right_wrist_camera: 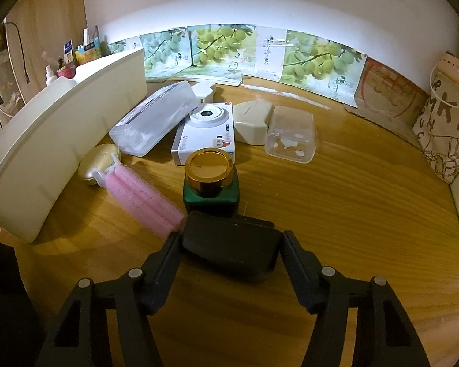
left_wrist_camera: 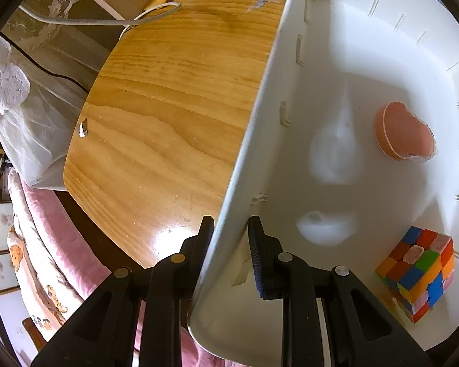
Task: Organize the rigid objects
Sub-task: 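Move the right gripper to the black charger and grasp it, then carry the black charger into the tray and release it with the right gripper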
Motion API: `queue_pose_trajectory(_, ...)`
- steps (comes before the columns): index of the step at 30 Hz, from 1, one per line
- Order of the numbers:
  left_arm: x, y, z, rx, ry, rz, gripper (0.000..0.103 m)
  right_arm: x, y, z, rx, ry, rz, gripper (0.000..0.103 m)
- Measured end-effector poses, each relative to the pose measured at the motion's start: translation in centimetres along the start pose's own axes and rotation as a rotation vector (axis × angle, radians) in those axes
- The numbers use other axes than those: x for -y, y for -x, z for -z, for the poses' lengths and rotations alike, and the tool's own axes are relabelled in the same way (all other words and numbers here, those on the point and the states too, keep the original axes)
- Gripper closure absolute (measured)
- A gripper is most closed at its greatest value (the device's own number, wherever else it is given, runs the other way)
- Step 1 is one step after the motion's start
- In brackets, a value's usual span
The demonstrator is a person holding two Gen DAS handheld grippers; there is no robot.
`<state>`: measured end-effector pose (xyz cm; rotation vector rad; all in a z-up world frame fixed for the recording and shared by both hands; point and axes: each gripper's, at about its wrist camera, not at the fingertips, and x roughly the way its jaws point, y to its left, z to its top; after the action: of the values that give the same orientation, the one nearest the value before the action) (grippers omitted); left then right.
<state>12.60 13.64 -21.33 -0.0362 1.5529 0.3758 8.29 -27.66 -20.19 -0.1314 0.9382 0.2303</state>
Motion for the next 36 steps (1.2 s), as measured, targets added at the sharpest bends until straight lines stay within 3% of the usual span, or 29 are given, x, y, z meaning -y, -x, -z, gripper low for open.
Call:
queue_pose_trajectory(16,0.3,0.1,0.8,0.021,-0.044,0.018,0.081,-0.4,2.3,-0.3,0.03,-0.064,0.056,0.038)
queue_pose_trajectory(22,-0.2,0.3,1.1,0.019,-0.08,0.061,0.085,-1.1,3.9,-1.1,0.055,-0.088,0.102,0.038)
queue_pose_trajectory(36,-1.0,0.3,1.0,0.009,-0.187,0.128,0.093,-5.5,8.0,-4.1,0.145,-0.103,0.139,0.038)
